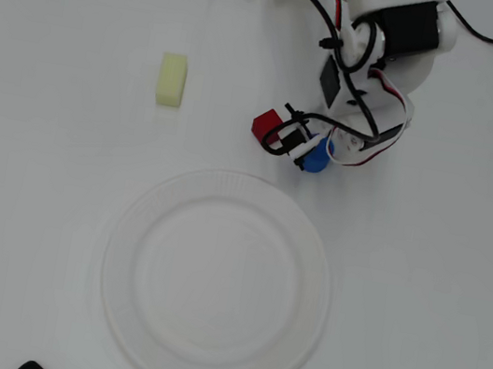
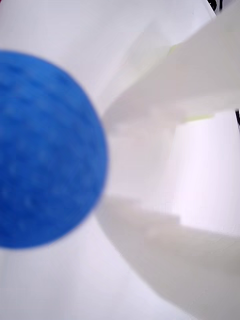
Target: Grasp a blue block and put it in the dish.
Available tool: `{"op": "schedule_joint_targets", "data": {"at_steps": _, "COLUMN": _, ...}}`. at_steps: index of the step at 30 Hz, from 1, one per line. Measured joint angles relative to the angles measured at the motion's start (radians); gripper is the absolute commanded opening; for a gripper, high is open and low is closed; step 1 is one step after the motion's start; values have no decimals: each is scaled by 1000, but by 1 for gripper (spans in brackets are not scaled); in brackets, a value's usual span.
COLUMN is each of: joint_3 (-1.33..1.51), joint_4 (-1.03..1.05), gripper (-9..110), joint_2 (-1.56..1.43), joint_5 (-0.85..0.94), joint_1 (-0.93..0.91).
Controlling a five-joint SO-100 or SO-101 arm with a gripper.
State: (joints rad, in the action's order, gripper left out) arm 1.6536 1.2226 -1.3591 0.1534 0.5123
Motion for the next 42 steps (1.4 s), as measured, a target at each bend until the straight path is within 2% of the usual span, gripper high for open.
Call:
{"op": "schedule_joint_targets", "data": {"at_steps": 10, "joint_3": -5, "joint_4": 34, "gripper": 1, "joint_2": -44, "joint_5": 32, "joint_1": -2}}
{"op": "schedule_joint_targets", "data": {"at_steps": 15, "joint_3": -5, "joint_4": 49, "gripper": 12, "joint_2": -46, "joint_5": 77, "joint_1": -44}}
{"op": "schedule_joint_targets", "data": {"at_steps": 18, "joint_3": -5, "joint_4": 55, "gripper": 27, "joint_2": -46, "joint_5": 91, "joint_1": -84}}
{"op": "schedule_joint_targets", "data": {"at_steps": 33, "joint_3": 3, "joint_4": 57, "gripper": 26, "joint_2": -17, "joint_5": 138, "joint_1": -193}}
{"op": "schedule_joint_targets", "data": {"at_steps": 42, "joint_3": 20, "joint_4": 54, "gripper": 24, "joint_2": -12, "joint_5": 127, "joint_1": -186}}
